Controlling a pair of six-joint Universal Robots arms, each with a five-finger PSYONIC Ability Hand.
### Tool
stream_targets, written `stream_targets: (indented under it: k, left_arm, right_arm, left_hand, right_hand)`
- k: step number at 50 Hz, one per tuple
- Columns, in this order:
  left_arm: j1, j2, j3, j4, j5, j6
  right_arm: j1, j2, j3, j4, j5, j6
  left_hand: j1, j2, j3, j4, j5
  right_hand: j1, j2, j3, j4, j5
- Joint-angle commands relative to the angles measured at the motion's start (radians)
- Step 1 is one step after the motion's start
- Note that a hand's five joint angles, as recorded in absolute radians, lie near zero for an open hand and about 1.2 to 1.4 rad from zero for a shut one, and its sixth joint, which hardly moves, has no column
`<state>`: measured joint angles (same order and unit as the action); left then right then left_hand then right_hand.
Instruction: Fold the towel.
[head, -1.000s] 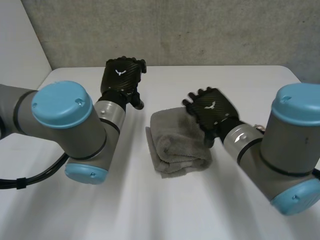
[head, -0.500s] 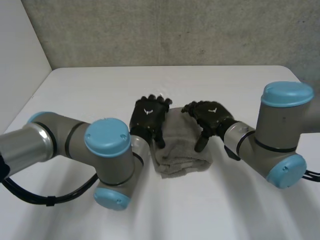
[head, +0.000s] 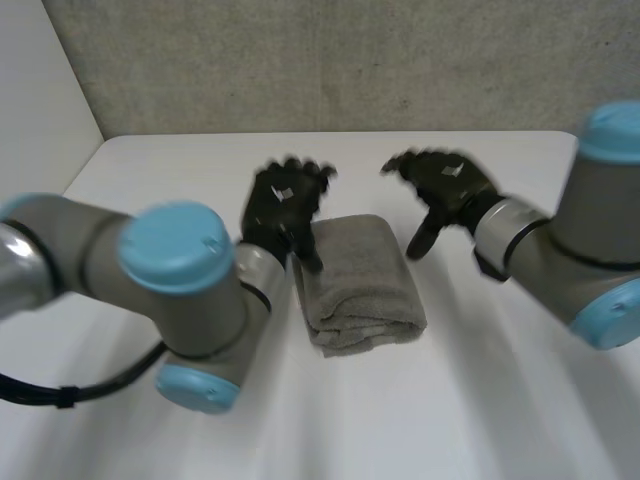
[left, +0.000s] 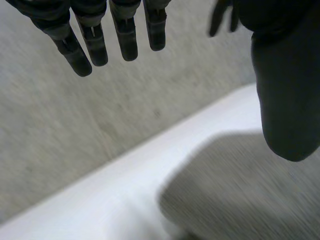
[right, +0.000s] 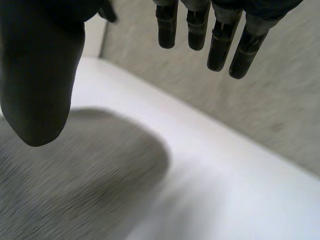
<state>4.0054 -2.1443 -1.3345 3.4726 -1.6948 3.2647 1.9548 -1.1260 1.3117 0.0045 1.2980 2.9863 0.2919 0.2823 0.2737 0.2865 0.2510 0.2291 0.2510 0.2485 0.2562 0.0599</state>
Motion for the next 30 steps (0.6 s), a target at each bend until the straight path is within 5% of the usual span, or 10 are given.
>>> stream_targets:
  k: [1,10,30]
  left_arm:
    - [0.095,0.179,-0.008,-0.108,0.003,0.001]
    - [0.191,0.332,-0.028,-0.286,0.007,-0.008]
    - [0.204,0.425,-0.089,-0.31,0.007,-0.011]
  right_arm:
    - [-0.051,-0.173,0.03,0.0,0.13,0.006]
    - [-0.103,-0.245,0.076,0.046,0.214,-0.001]
    - [-0.093,-0.281,0.101,0.042,0.214,-0.004]
  left_hand:
    - [-0.102,-0.092,-0.084,-0.096,-0.235]
    - [-0.105,-0.095,-0.087,-0.099,-0.238]
    - [-0.105,-0.095,-0.087,-0.099,-0.238]
  right_hand:
    - [-0.055,-0.077,-0.074,-0.082,-0.06]
    - [-0.055,-0.077,-0.074,-0.082,-0.06]
    - [-0.055,-0.077,-0.074,-0.082,-0.06]
